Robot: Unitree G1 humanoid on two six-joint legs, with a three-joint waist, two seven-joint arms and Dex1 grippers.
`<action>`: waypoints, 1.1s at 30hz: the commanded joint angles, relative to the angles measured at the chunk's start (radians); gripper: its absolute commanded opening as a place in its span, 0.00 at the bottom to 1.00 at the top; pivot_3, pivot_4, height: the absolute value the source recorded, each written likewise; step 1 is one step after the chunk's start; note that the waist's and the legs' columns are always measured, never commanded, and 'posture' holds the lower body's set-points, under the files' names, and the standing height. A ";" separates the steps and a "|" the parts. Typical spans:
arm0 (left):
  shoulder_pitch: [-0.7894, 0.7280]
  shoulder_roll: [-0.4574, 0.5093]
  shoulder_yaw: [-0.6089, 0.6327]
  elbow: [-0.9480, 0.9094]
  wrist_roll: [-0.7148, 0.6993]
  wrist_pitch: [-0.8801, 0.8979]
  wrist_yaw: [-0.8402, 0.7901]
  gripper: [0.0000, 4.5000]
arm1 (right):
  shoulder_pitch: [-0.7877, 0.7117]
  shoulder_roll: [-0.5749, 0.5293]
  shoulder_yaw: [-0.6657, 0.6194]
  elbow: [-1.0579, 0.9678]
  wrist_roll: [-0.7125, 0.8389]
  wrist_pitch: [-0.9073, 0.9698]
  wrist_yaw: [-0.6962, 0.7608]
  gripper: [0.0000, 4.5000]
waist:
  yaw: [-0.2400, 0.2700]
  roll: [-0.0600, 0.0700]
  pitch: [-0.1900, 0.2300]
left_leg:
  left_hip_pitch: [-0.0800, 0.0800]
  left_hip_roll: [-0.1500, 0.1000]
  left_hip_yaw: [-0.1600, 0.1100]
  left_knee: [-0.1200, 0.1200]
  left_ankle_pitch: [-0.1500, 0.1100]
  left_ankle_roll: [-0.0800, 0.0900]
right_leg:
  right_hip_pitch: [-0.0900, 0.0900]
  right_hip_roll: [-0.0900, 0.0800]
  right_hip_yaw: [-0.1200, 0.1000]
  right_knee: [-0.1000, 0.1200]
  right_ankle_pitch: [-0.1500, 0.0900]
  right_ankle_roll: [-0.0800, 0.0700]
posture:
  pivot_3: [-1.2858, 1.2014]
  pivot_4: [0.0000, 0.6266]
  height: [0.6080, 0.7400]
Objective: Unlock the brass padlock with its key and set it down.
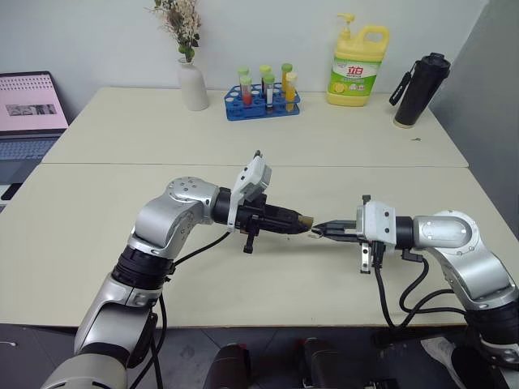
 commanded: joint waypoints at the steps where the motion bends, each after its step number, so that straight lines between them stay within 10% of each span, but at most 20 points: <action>1: 0.004 0.006 0.017 -0.016 -0.012 -0.005 0.000 0.04 | 0.024 -0.033 -0.020 -0.033 -0.021 0.010 -0.005 0.00 | 0.000 0.000 0.000 | 0.000 0.000 0.000 0.000 0.000 0.000 | 0.000 0.000 0.000 0.000 0.000 0.000 | 0.52 0.24 1.00; 5: 0.037 0.014 0.018 -0.013 -0.009 0.025 0.026 0.04 | 0.107 -0.086 -0.075 -0.040 -0.027 0.030 -0.023 0.13 | 0.001 0.000 0.000 | 0.000 0.000 0.000 0.000 0.000 0.000 | 0.000 0.000 0.000 0.000 0.000 0.000 | 0.52 0.24 1.00; 16: 0.153 -0.047 -0.035 0.032 0.069 0.076 0.192 0.04 | 0.283 -0.092 -0.137 -0.305 0.047 0.248 -0.132 0.99 | 0.000 0.000 0.000 | 0.000 0.000 -0.001 0.000 0.000 0.000 | 0.000 0.000 0.000 0.000 0.000 0.000 | 0.52 0.24 1.00; 33: 0.152 -0.122 -0.063 0.128 0.130 0.091 0.290 0.04 | 0.282 -0.066 -0.067 -0.295 -0.003 0.228 -0.166 1.00 | 0.001 0.000 0.000 | 0.000 0.000 -0.001 0.000 0.000 0.000 | 0.000 0.000 0.000 0.000 0.000 0.000 | 0.52 0.24 1.00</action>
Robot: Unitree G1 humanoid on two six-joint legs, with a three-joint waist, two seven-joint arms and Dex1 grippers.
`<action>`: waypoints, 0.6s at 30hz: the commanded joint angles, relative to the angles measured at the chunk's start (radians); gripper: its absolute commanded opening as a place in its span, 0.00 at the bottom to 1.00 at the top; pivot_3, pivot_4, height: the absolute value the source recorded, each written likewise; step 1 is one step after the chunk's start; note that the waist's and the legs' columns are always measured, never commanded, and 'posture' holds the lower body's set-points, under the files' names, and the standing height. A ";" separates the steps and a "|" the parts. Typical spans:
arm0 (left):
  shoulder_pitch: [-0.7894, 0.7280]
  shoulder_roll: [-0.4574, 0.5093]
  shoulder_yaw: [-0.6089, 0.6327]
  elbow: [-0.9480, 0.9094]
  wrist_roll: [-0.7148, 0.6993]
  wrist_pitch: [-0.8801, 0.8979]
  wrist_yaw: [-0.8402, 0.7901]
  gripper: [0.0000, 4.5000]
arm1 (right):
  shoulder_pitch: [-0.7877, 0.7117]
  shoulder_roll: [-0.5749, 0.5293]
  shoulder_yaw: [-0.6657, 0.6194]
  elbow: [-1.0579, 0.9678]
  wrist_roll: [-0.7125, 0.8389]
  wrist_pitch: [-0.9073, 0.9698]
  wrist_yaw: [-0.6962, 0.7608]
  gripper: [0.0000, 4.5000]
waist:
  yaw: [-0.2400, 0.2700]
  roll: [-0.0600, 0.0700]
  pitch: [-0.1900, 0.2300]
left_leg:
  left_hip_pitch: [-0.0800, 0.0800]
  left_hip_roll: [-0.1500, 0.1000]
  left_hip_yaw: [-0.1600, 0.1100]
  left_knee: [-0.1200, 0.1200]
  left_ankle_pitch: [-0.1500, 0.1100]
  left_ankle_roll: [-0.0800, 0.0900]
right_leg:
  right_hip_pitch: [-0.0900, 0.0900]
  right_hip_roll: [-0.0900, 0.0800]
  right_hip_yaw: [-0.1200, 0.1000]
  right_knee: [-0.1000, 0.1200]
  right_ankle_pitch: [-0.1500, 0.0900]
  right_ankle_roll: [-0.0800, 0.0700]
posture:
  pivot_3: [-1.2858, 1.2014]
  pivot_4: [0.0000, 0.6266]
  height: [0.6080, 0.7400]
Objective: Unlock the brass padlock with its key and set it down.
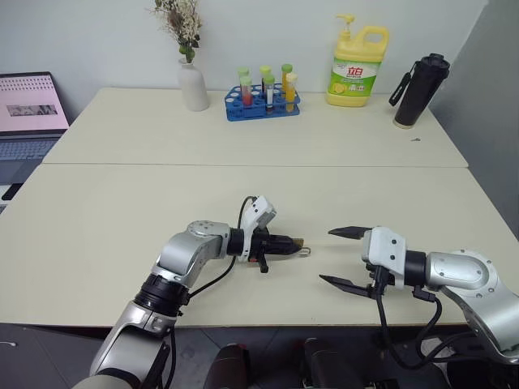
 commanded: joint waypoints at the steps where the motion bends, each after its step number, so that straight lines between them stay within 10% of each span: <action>1: -0.018 -0.008 -0.005 -0.004 0.010 -0.012 0.000 0.04 | -0.002 -0.011 -0.004 -0.007 -0.013 -0.032 0.007 1.00 | 0.000 0.000 0.000 | 0.000 0.000 0.000 0.000 0.000 0.000 | 0.000 0.000 0.000 0.000 0.000 0.000 | 0.52 0.24 1.00; 8: -0.036 -0.020 -0.004 0.025 0.027 -0.013 0.002 0.04 | 0.004 -0.011 -0.002 0.004 -0.016 -0.039 0.006 1.00 | 0.000 0.000 0.000 | 0.000 0.000 0.000 0.000 0.000 0.000 | 0.000 0.000 0.000 0.000 0.000 0.000 | 0.52 0.24 1.00; 18: -0.079 -0.050 0.015 0.102 0.107 -0.192 0.023 0.81 | 0.003 -0.012 -0.003 0.018 -0.024 -0.045 0.010 1.00 | 0.000 0.000 0.000 | 0.000 0.000 0.000 0.000 0.000 0.000 | 0.000 0.000 0.000 0.000 0.000 0.000 | 0.52 0.24 1.00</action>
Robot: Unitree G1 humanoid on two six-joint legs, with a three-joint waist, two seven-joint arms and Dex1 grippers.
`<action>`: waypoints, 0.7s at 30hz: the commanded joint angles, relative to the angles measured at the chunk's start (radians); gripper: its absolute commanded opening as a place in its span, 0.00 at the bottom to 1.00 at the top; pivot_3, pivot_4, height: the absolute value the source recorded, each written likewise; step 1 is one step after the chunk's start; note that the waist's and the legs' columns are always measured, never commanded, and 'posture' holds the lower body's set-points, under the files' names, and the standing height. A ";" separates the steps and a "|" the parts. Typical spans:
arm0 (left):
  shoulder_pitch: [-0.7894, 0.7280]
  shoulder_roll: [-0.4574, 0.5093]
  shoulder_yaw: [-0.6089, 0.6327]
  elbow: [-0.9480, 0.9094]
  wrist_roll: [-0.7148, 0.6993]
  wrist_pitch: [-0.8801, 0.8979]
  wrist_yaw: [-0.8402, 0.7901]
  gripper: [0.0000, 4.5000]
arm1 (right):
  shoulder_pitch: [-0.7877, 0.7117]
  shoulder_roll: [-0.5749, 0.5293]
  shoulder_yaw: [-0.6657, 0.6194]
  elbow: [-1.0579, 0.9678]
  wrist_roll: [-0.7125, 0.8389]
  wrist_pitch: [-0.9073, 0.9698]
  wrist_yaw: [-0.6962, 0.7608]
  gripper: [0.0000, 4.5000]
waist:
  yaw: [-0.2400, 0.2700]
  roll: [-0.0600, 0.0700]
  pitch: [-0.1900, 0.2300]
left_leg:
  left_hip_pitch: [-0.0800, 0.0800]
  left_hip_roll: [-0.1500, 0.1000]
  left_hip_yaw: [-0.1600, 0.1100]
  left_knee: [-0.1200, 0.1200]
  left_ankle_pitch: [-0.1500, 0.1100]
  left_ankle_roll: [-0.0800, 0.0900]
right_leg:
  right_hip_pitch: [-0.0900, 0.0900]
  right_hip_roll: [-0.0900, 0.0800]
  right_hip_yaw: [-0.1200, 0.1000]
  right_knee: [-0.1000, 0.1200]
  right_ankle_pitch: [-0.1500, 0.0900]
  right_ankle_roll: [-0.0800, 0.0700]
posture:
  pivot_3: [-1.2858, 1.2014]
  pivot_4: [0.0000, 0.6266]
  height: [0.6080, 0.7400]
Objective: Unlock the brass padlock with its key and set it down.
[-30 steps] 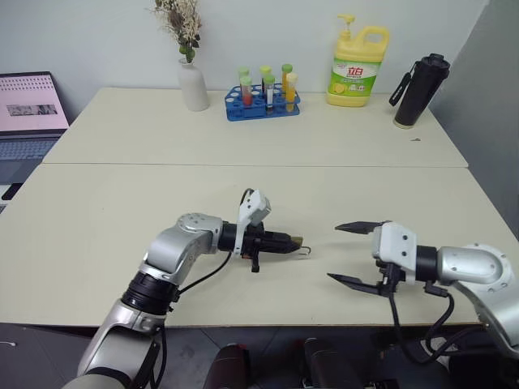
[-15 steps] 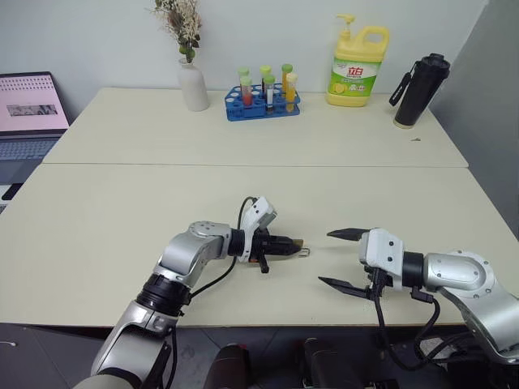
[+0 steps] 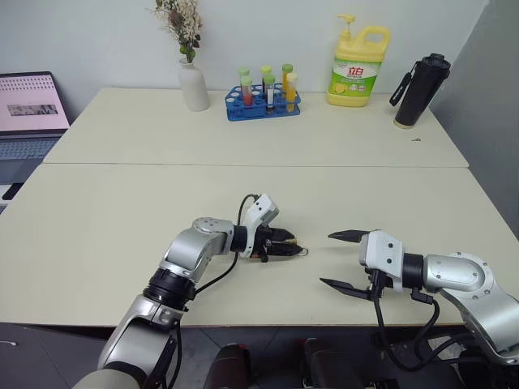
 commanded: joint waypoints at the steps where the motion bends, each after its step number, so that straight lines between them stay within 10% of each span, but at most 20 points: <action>1: -0.034 -0.016 0.029 0.006 0.020 -0.113 0.012 0.88 | -0.009 -0.009 -0.010 0.000 -0.005 -0.025 0.009 1.00 | 0.000 0.000 0.000 | 0.000 0.000 0.000 0.000 0.000 0.000 | 0.000 0.000 0.000 0.000 0.000 0.000 | 0.52 0.24 1.00; 9: -0.025 0.057 0.110 -0.114 0.061 -0.345 0.041 0.88 | -0.022 -0.011 -0.021 0.019 -0.006 -0.029 0.013 1.00 | -0.001 0.000 0.000 | 0.000 0.001 0.000 0.000 0.000 0.000 | 0.000 0.000 0.001 0.000 0.000 0.000 | 0.52 0.24 1.00; 21: 0.323 0.417 0.307 -0.522 0.008 -0.291 -0.008 0.88 | -0.035 -0.067 -0.115 0.088 0.057 -0.042 0.086 1.00 | 0.005 0.000 0.000 | 0.001 0.001 0.001 -0.001 0.000 0.000 | 0.000 -0.002 0.000 -0.001 0.000 0.000 | 0.52 0.24 1.00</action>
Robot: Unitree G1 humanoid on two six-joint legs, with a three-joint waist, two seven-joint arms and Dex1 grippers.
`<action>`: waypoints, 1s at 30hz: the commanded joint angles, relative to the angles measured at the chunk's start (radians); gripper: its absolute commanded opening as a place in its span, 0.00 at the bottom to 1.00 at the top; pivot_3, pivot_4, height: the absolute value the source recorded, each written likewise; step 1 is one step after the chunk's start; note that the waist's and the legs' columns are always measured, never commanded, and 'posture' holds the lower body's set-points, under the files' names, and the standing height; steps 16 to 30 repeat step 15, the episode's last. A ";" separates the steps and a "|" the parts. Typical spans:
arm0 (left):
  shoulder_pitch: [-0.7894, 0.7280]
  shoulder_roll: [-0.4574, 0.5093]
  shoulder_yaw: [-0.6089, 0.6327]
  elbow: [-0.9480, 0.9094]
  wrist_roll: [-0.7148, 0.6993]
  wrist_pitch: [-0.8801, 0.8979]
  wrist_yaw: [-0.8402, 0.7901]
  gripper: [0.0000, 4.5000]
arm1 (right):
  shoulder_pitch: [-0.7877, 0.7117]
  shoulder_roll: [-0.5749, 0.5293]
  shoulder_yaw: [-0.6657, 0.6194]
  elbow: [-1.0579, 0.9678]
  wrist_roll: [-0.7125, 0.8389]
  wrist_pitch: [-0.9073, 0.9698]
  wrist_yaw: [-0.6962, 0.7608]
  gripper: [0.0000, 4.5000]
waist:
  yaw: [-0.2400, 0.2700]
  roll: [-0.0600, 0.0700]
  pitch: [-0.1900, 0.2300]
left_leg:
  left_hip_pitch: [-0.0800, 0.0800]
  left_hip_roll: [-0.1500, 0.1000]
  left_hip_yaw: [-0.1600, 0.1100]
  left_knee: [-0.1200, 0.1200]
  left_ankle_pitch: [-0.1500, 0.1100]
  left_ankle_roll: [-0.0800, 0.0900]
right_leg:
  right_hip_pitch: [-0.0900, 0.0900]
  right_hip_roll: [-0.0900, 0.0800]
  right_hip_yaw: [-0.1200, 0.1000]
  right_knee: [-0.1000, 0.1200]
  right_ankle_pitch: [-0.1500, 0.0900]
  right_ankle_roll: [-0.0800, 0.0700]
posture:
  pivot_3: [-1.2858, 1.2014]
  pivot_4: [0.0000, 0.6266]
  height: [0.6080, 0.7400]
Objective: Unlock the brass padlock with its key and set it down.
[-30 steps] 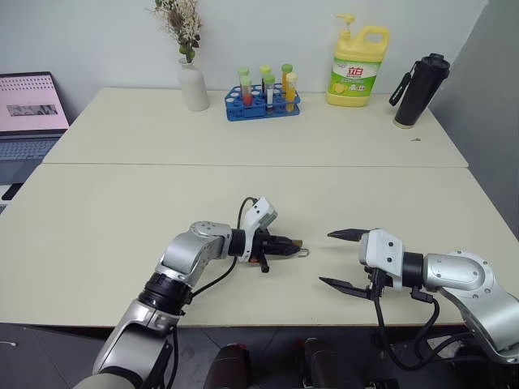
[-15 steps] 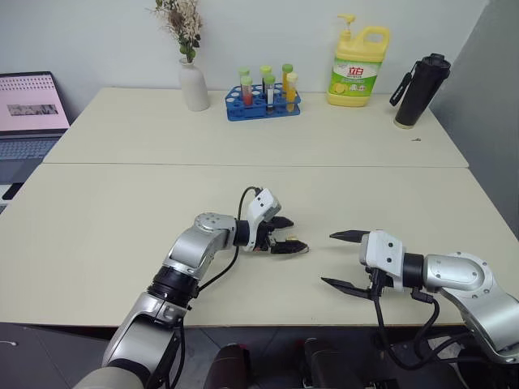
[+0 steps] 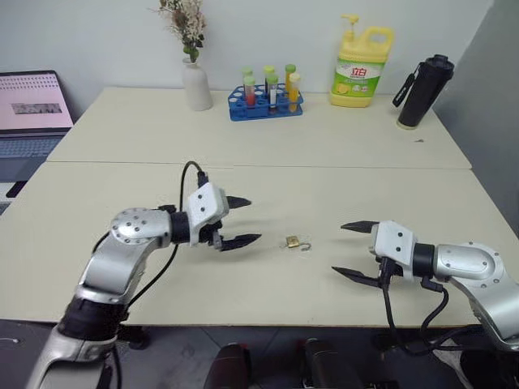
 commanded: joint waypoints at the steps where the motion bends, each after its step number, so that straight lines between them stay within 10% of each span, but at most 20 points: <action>1: 0.055 0.041 0.079 -0.078 -0.033 0.013 0.011 0.88 | 0.007 -0.031 -0.059 -0.008 0.051 -0.008 0.048 1.00 | 0.000 0.000 0.000 | 0.000 0.000 0.000 0.000 0.000 0.000 | 0.000 0.000 0.000 0.000 0.000 0.000 | 0.52 0.24 1.00; 30: 0.197 0.107 0.136 -0.204 -0.146 0.078 -0.031 0.88 | -0.013 -0.041 -0.043 0.028 0.080 -0.022 0.110 1.00 | -0.004 0.000 0.000 | 0.000 0.001 0.000 0.000 0.000 0.000 | 0.000 0.000 0.000 0.000 0.000 0.000 | 0.52 0.24 1.00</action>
